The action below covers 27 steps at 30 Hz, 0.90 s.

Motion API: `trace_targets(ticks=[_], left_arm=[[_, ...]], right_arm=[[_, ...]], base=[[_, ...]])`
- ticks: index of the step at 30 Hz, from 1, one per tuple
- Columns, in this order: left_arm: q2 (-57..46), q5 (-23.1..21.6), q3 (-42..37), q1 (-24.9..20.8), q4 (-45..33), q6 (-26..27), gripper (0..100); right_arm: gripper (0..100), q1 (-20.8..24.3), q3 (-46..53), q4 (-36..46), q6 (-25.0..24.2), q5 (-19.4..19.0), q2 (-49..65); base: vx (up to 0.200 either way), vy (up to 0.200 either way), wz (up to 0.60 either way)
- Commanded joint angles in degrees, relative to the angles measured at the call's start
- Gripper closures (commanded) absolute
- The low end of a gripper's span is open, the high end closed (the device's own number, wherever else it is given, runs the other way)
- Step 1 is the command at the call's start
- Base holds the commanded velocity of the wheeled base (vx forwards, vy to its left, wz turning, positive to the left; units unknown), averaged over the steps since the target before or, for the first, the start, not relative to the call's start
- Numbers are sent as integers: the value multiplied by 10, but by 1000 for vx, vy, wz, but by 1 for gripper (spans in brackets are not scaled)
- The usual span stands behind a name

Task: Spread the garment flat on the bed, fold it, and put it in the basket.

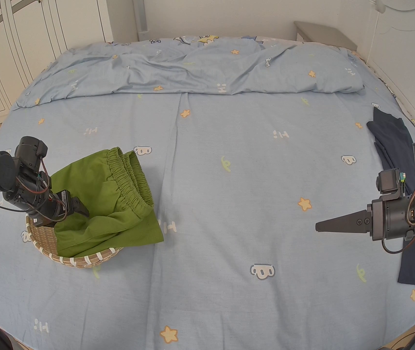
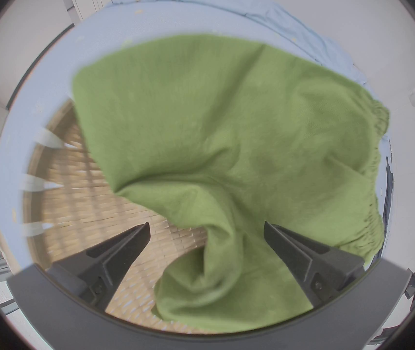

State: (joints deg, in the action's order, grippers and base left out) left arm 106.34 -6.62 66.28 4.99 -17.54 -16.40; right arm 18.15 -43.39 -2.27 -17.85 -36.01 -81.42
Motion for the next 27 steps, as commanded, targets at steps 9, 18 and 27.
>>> trace_targets(ticks=[9, 18, 27], left_arm=[[-237, 42, -25, -53, -50, -12, 0], [-435, 250, -186, -194, -28, -107, 0], [-646, 322, -366, -187, 15, -126, 0]], right_arm=[[0, 12, 25, -1, 1, 15, 65], [0, -7, 168, -7, 40, 94, 247], [0, -57, 311, -3, 44, 97, 452]], base=[[0, 0, 0], [0, 0, 0], [0, 0, 0]])
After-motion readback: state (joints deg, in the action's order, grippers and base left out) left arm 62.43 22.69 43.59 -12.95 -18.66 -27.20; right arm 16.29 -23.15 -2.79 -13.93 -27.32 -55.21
